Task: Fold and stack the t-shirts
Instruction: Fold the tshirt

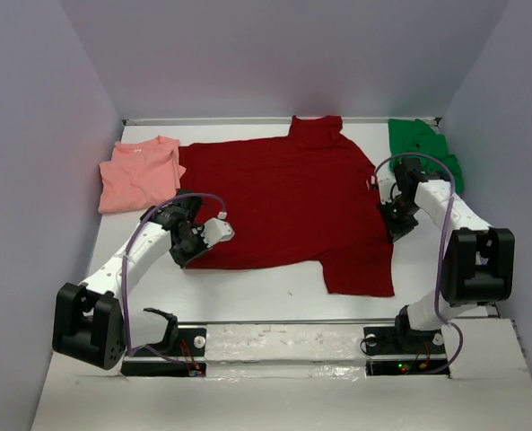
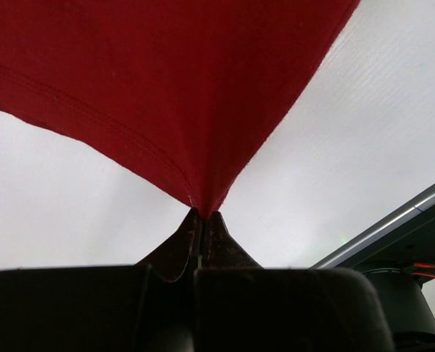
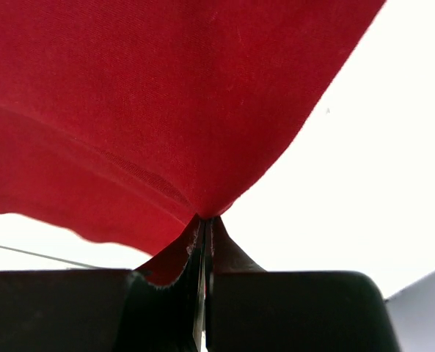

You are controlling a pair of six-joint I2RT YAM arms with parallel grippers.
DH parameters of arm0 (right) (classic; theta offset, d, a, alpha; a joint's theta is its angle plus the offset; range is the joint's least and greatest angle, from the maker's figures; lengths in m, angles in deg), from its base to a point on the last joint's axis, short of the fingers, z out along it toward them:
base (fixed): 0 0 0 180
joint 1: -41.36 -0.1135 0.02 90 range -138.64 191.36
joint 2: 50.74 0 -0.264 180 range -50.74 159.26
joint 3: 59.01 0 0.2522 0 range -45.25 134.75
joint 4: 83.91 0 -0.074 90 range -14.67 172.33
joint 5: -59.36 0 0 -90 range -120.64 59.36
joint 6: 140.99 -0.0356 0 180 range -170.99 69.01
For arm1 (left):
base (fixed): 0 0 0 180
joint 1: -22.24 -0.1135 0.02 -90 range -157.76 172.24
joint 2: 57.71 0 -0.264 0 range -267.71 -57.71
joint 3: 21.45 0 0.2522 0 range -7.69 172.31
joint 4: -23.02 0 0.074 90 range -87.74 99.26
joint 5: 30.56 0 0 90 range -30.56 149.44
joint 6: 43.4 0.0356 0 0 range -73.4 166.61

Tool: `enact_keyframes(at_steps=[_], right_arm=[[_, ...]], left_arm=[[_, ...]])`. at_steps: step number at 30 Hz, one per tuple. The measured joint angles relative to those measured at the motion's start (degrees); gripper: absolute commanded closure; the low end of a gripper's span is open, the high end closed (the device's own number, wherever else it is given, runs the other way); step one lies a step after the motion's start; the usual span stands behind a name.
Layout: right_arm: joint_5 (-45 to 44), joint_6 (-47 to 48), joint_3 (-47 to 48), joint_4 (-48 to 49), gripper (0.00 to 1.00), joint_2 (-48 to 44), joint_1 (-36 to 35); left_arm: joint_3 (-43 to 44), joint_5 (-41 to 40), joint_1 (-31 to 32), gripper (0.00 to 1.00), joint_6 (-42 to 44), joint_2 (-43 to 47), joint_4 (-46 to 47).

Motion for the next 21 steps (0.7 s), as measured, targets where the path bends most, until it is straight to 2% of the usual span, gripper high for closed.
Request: enact_keyframes(at_steps=[11,21], right_arm=[[-1.5,0.4,4.0,-4.3,1.00,-3.0,0.0],[-1.8,0.4,8.0,-4.5,1.00,0.3,0.0]], left_arm=[[0.9,-1.7,0.0,1.00,-0.1,0.2,-0.8],[1.5,-5.3,0.0,1.00,-1.4,1.2,0.5]])
